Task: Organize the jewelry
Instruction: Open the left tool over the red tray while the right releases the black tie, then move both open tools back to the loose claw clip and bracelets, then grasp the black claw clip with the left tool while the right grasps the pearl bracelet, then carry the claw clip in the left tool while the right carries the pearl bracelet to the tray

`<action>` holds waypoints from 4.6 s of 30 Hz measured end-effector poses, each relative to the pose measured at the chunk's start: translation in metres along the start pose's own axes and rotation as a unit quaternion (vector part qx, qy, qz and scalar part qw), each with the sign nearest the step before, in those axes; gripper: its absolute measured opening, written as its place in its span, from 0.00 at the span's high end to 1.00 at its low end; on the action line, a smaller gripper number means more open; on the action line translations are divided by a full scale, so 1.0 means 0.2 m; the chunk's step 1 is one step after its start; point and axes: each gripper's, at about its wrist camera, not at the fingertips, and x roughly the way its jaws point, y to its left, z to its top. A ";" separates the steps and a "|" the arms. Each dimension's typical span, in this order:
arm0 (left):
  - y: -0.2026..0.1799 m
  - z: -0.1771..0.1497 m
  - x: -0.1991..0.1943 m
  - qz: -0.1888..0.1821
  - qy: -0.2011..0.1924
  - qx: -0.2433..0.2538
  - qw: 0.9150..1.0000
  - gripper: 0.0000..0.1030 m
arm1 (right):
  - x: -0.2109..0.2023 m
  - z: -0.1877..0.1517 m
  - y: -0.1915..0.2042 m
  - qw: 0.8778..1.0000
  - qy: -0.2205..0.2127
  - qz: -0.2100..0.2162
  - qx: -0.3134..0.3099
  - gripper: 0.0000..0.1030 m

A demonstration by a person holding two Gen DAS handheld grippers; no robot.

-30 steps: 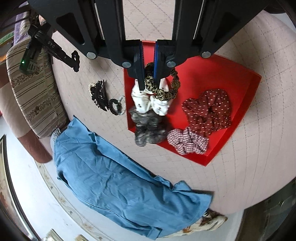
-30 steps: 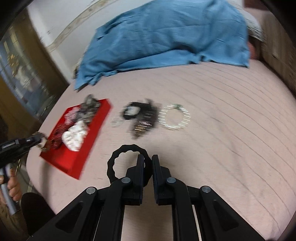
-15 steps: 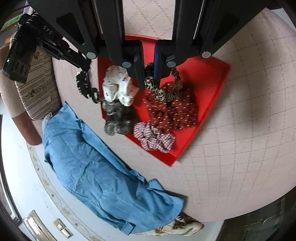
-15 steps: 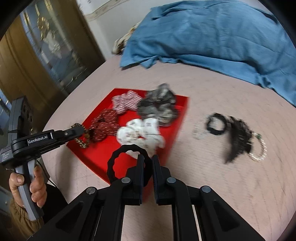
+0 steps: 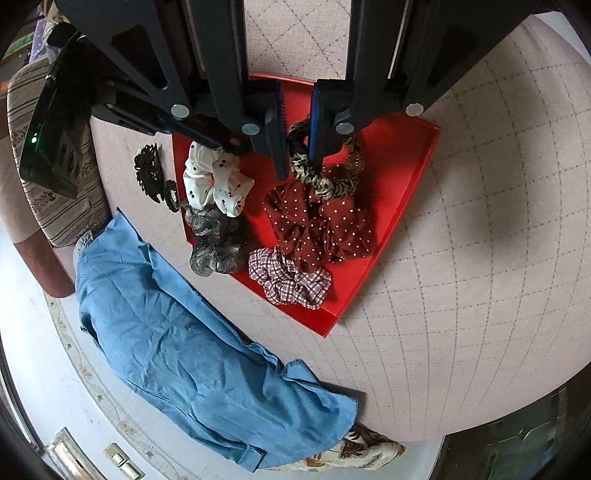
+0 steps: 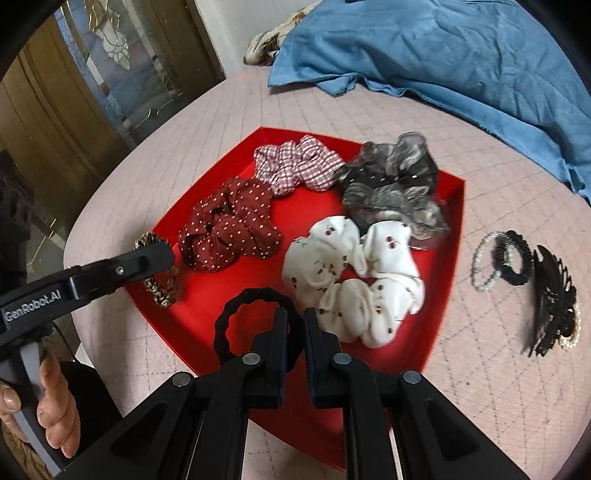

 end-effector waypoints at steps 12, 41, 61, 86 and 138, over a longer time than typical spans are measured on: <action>-0.01 0.00 -0.04 -0.003 -0.031 -0.003 1.000 0.59 | -0.06 -0.02 0.02 1.000 -0.014 0.011 0.013 0.67; -0.07 -0.09 -0.07 0.087 -0.075 0.037 0.993 0.49 | -0.48 -0.33 -0.41 0.993 -0.063 -0.067 0.067 0.44; -0.32 -0.20 0.00 0.129 -0.094 0.117 0.980 0.43 | -0.54 -0.33 -1.07 0.976 -0.079 -0.118 0.167 0.52; -0.50 -0.26 0.07 0.097 -0.052 0.142 0.984 0.43 | -0.43 -0.40 -1.06 0.989 -0.033 -0.052 0.133 0.88; -1.22 -0.40 0.48 0.013 0.072 0.156 0.985 0.97 | -0.53 -0.32 -1.44 0.974 -0.143 -0.029 0.174 0.90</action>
